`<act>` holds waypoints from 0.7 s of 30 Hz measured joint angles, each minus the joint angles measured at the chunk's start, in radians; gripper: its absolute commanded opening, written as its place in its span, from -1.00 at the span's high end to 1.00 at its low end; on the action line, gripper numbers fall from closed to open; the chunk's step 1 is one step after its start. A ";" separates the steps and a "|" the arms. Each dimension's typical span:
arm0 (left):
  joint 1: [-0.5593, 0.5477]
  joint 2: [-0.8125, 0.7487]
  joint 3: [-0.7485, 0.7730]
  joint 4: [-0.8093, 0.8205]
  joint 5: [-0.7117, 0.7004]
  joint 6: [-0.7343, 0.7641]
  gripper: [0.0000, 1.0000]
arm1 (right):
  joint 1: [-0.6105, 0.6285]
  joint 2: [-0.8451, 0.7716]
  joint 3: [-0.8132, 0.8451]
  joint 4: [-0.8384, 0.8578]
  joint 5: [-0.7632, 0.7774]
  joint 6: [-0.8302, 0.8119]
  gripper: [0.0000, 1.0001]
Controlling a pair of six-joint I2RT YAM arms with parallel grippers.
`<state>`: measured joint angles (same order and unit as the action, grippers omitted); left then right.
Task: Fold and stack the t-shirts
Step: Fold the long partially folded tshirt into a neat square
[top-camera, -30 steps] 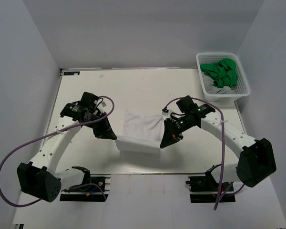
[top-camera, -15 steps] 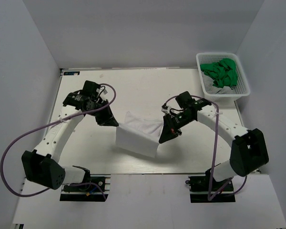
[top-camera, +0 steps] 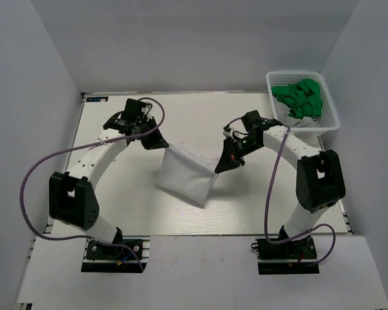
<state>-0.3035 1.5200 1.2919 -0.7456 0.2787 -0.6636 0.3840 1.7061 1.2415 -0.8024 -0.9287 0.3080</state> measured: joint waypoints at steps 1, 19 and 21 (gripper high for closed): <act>0.000 0.023 0.004 0.027 -0.001 0.000 1.00 | -0.009 0.013 0.014 0.001 0.015 0.000 1.00; -0.006 0.401 0.151 0.296 -0.015 0.010 0.82 | -0.126 0.262 0.177 0.150 0.129 0.003 0.97; -0.003 0.444 0.188 0.306 -0.023 0.010 -0.21 | -0.136 0.308 0.227 0.165 0.131 0.013 -0.08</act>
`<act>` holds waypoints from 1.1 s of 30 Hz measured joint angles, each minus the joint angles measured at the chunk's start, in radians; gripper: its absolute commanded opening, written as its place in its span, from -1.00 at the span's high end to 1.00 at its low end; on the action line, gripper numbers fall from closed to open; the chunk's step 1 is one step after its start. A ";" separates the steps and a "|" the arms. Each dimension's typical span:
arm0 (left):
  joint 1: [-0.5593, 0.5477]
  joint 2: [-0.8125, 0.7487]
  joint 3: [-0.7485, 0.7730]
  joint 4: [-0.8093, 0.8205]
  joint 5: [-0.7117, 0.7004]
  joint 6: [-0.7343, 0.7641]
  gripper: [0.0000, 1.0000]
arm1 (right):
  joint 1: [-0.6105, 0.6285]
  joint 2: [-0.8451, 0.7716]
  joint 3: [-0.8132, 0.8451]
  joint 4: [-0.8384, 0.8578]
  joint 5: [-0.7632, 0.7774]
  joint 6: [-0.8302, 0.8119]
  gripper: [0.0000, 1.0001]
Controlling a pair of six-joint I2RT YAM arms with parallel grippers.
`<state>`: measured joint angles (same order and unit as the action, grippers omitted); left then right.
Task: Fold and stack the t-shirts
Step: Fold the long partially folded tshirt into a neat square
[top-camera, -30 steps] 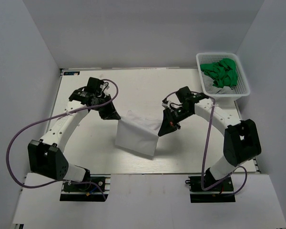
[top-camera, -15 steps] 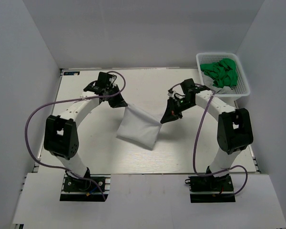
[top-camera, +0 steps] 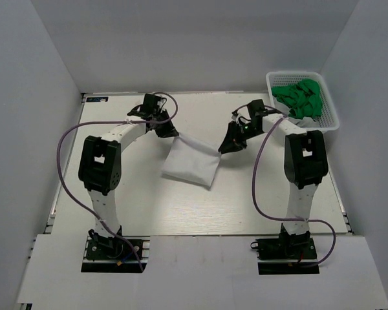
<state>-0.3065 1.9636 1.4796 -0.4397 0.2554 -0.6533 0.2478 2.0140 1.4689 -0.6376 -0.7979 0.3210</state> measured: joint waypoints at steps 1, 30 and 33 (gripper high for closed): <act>0.002 0.026 0.027 -0.001 -0.005 0.006 -0.54 | -0.005 0.029 0.036 0.001 0.008 0.004 -0.48; -0.035 0.148 0.019 0.224 0.156 -0.045 -1.00 | 0.029 0.080 0.016 0.504 -0.059 0.225 -0.81; -0.016 0.177 0.022 0.215 0.153 -0.055 -1.00 | 0.020 0.167 0.018 0.535 -0.058 0.246 -0.81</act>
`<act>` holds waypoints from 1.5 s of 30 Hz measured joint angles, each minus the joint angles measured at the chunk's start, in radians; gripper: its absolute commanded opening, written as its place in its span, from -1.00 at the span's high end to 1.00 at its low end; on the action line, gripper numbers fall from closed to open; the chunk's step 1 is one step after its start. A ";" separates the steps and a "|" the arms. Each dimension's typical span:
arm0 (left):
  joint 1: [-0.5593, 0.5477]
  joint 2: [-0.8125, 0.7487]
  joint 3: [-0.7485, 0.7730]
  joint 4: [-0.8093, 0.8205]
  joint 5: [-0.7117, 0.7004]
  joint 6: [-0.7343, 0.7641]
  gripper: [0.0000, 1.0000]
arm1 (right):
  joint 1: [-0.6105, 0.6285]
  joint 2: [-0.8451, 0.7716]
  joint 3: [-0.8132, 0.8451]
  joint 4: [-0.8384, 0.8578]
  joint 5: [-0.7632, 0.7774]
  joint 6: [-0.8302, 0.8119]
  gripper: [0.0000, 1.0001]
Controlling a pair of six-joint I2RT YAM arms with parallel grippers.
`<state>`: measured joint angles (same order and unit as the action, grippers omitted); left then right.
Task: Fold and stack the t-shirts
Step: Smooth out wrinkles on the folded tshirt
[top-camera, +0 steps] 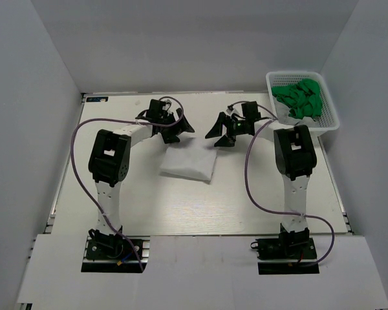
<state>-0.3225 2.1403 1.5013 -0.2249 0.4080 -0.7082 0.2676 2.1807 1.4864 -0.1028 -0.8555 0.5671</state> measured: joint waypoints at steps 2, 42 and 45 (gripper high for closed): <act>0.008 -0.002 0.000 0.000 -0.015 0.001 -1.00 | -0.006 0.048 0.001 0.013 -0.028 0.020 -0.81; 0.000 -0.442 -0.606 0.058 0.082 -0.024 -1.00 | 0.281 -0.230 -0.280 -0.042 -0.070 -0.153 -0.81; 0.010 -0.430 -0.607 0.064 0.088 -0.022 -1.00 | 0.269 -0.193 -0.293 -0.036 -0.054 -0.174 -0.81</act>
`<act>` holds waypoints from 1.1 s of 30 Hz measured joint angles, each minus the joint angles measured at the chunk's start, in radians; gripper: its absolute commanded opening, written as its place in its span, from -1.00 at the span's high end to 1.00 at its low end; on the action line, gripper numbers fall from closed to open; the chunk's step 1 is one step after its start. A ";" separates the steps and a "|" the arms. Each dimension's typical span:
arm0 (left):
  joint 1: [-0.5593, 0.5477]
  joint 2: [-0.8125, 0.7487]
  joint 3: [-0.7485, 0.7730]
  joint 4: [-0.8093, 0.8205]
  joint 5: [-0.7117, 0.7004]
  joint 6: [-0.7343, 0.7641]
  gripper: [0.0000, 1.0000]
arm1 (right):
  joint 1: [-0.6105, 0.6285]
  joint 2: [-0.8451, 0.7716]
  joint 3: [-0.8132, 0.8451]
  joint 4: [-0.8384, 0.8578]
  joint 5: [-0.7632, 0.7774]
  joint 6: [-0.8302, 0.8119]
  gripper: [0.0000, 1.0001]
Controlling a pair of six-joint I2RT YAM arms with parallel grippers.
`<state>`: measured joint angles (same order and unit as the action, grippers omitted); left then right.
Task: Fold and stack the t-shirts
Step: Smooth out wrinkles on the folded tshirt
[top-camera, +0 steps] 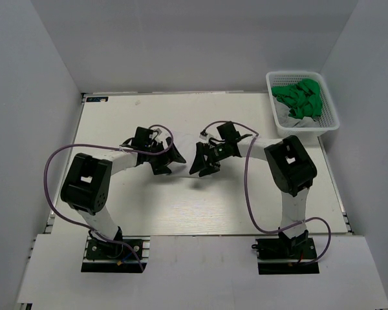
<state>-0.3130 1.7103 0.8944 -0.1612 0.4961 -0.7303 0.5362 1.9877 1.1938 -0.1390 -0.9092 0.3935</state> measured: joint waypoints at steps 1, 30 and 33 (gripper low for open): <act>0.002 0.000 0.000 -0.003 0.000 0.003 -1.00 | -0.005 0.010 -0.003 -0.002 0.013 -0.010 -0.81; 0.005 -0.191 0.263 -0.309 -0.378 0.183 -1.00 | -0.068 -0.401 0.159 -0.408 0.333 -0.107 -0.81; 0.009 -0.082 0.263 -0.311 -0.404 0.195 -0.93 | -0.079 -0.401 0.171 -0.484 0.425 -0.102 -0.81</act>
<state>-0.3042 1.6283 1.1576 -0.4721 0.0925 -0.5350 0.4568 1.5871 1.3651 -0.6235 -0.4843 0.2913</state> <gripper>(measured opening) 0.997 0.902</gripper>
